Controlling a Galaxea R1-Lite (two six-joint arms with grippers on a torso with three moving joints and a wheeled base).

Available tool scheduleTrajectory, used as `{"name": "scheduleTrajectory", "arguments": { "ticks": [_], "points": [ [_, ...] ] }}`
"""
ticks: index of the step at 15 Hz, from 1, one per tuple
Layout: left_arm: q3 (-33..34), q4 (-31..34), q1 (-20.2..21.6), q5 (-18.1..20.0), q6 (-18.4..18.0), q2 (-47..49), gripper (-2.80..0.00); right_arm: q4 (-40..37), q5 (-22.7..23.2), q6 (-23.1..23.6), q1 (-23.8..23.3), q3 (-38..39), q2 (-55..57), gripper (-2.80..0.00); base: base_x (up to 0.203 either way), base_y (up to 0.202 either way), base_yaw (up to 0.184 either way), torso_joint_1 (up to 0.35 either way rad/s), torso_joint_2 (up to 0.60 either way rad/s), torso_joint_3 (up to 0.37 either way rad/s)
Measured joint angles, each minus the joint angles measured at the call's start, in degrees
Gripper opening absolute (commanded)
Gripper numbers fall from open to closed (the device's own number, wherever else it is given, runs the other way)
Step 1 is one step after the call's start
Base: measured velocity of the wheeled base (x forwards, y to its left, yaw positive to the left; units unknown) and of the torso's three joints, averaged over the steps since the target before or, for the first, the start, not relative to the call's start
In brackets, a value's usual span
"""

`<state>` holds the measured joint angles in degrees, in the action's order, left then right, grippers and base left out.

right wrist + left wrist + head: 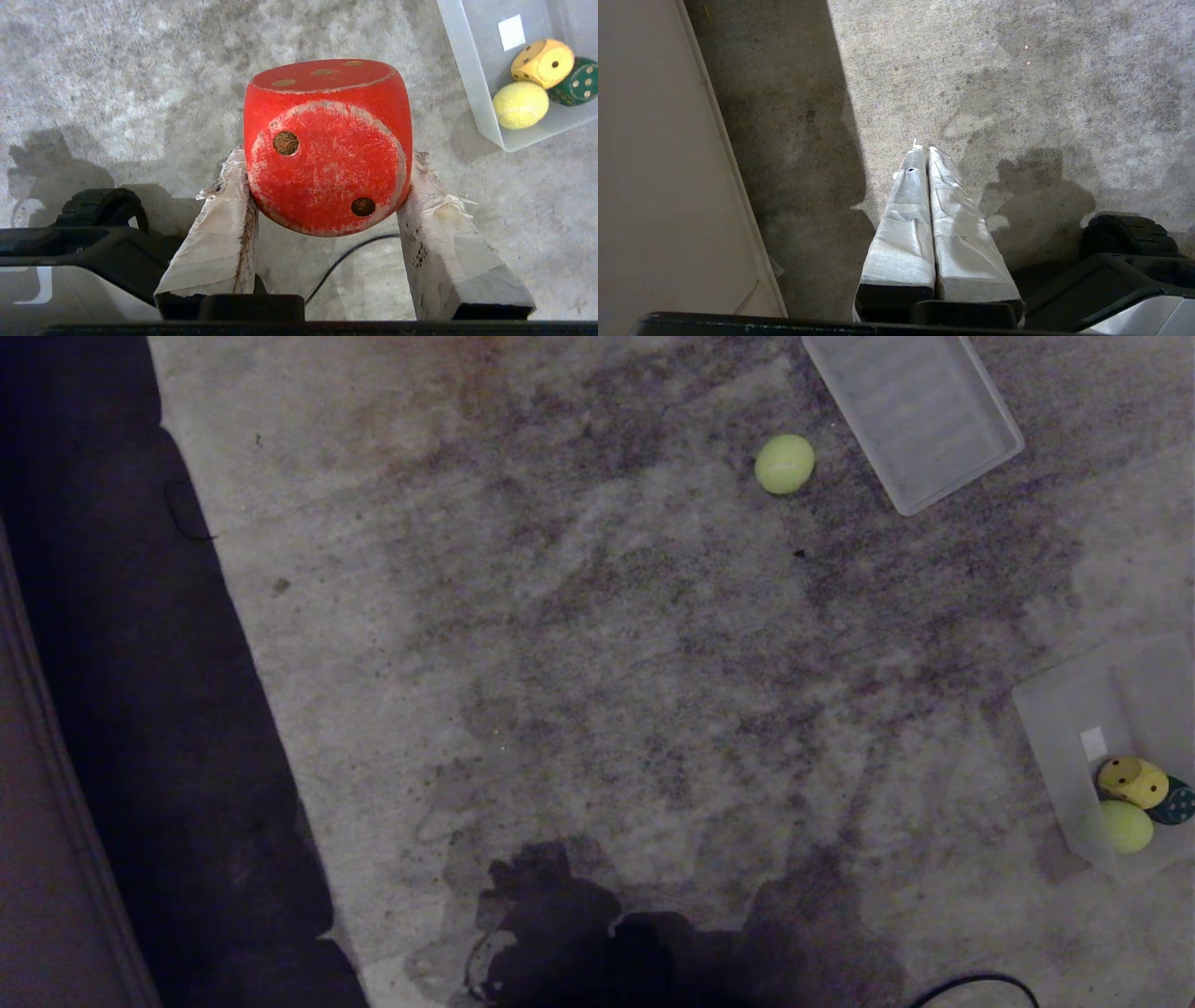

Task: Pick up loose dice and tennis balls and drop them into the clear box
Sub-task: Put the toys in the box

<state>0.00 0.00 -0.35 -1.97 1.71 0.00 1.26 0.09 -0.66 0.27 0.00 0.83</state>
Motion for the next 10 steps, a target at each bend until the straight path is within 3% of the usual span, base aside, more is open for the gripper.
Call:
{"name": "scheduleTrajectory", "arguments": {
  "ticks": [10],
  "points": [
    [0.0,0.1,0.0,0.1,-0.2,0.0,-2.80,0.1,0.0,-0.1,0.0,0.0,-1.0,-2.80,0.000,0.000,0.000,0.000,0.00,0.000]
  ]
}}
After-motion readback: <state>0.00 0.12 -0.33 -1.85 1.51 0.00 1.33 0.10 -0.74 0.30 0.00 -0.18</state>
